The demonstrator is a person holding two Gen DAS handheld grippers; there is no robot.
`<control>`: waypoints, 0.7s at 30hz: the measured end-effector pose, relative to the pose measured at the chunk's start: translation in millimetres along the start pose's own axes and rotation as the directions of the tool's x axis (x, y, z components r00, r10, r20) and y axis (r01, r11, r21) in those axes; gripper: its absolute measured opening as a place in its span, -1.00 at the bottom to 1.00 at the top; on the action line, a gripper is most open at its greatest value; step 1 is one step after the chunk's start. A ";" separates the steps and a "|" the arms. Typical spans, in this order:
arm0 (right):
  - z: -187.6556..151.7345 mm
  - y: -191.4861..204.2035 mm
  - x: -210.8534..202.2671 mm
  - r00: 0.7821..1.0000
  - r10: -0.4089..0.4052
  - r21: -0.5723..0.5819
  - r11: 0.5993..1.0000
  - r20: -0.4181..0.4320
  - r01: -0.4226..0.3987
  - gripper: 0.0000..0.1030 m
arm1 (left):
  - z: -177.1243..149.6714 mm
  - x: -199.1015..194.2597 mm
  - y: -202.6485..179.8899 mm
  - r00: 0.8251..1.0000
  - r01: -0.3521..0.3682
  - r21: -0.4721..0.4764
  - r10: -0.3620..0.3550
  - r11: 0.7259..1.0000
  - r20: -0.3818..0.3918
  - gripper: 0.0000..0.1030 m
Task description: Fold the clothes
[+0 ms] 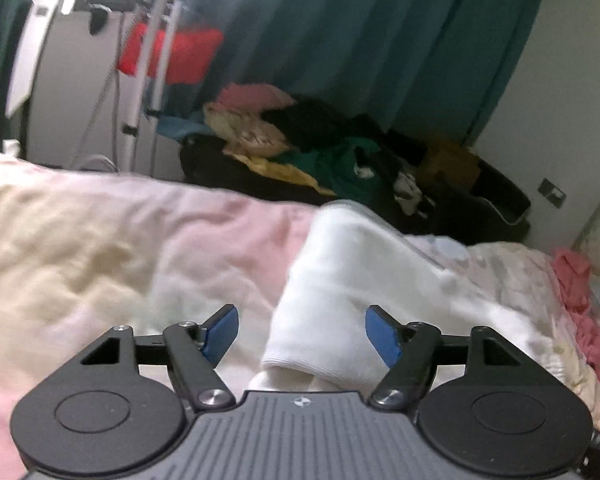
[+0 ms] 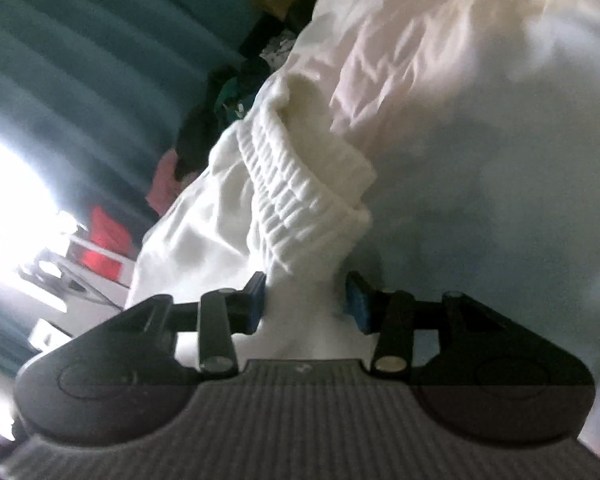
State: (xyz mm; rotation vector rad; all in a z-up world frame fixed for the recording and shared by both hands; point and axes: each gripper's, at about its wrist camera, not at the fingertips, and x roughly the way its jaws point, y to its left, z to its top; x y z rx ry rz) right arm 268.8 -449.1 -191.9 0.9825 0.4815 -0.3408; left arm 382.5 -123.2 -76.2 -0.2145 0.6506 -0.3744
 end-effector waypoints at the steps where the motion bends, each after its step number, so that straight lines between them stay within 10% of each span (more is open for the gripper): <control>1: -0.9 4.9 -12.4 1.000 -0.011 -0.043 0.999 0.008 0.011 -0.10 | 3.9 -16.0 -2.4 1.000 0.002 0.006 -0.002 1.000 0.009 0.43; 11: -18.4 88.7 -153.6 0.990 0.096 -0.404 0.914 0.104 -0.047 -0.07 | -4.0 -173.5 -72.0 0.993 0.007 0.209 -0.031 0.978 0.111 0.70; 14: -25.3 102.6 -193.7 0.983 0.144 -0.469 0.880 0.112 -0.075 0.86 | -11.6 -212.1 -88.5 0.990 0.004 0.234 -0.036 0.972 0.133 0.99; 21: -45.1 115.2 -269.2 0.966 0.207 -0.593 0.802 0.157 -0.076 1.00 | -48.0 -286.6 -117.2 0.979 -0.055 0.365 -0.021 0.929 0.202 1.00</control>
